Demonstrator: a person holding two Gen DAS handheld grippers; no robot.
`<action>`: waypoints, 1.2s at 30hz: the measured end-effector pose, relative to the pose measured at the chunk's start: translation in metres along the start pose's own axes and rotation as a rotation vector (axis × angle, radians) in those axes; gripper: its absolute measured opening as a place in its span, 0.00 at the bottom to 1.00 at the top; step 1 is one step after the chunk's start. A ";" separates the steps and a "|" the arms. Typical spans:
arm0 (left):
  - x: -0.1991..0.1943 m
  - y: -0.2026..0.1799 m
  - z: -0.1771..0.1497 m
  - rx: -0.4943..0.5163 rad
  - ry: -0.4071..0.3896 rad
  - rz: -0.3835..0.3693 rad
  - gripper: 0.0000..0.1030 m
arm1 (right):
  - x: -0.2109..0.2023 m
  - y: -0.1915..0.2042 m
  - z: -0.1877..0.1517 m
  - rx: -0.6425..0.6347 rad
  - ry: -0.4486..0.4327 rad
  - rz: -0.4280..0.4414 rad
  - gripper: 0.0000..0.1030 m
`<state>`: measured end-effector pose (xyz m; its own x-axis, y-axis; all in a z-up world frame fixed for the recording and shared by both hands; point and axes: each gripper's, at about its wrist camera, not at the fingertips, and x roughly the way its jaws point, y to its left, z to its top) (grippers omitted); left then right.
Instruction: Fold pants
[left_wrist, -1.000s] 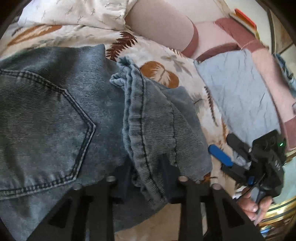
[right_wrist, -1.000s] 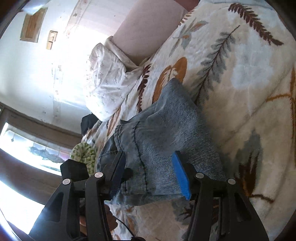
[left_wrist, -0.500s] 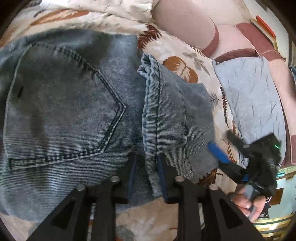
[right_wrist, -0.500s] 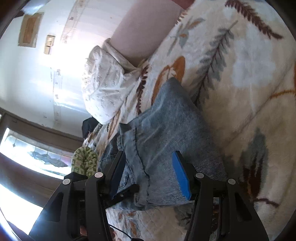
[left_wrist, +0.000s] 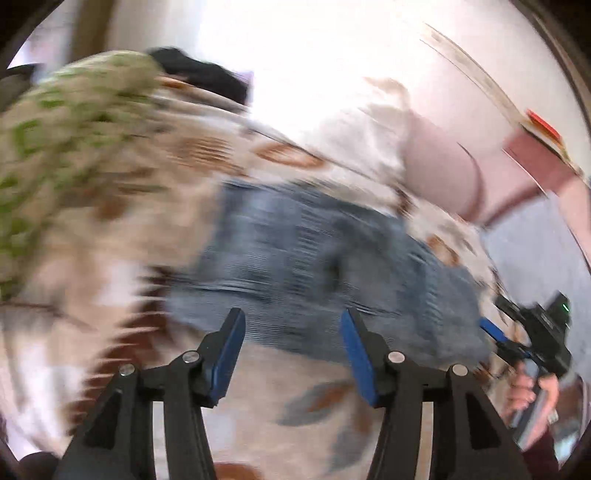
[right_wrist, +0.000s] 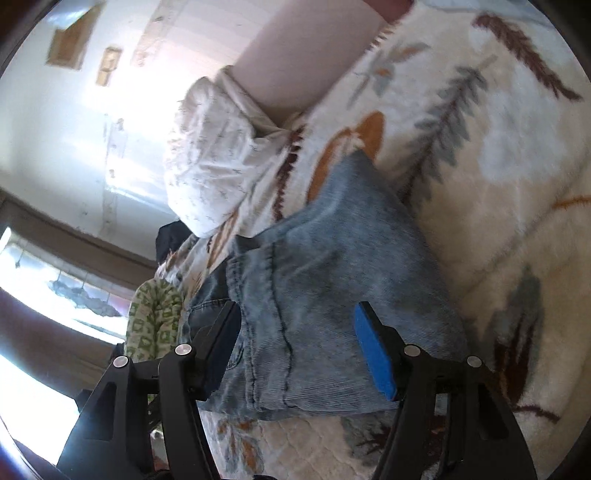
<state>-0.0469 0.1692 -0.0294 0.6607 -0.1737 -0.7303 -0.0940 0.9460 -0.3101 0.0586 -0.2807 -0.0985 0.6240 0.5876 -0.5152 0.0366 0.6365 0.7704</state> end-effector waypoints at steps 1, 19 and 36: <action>-0.007 0.011 0.000 -0.008 -0.038 0.032 0.57 | 0.001 0.004 -0.002 -0.020 -0.003 -0.001 0.62; 0.048 0.037 -0.015 -0.147 -0.020 0.028 0.73 | 0.063 0.134 -0.039 -0.414 0.164 -0.021 0.62; 0.072 0.053 -0.013 -0.253 0.080 -0.170 0.30 | 0.305 0.308 -0.090 -0.876 0.579 -0.239 0.62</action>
<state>-0.0139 0.2032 -0.1059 0.6232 -0.3544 -0.6971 -0.1760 0.8050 -0.5666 0.1900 0.1396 -0.0527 0.2019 0.4011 -0.8935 -0.6070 0.7672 0.2072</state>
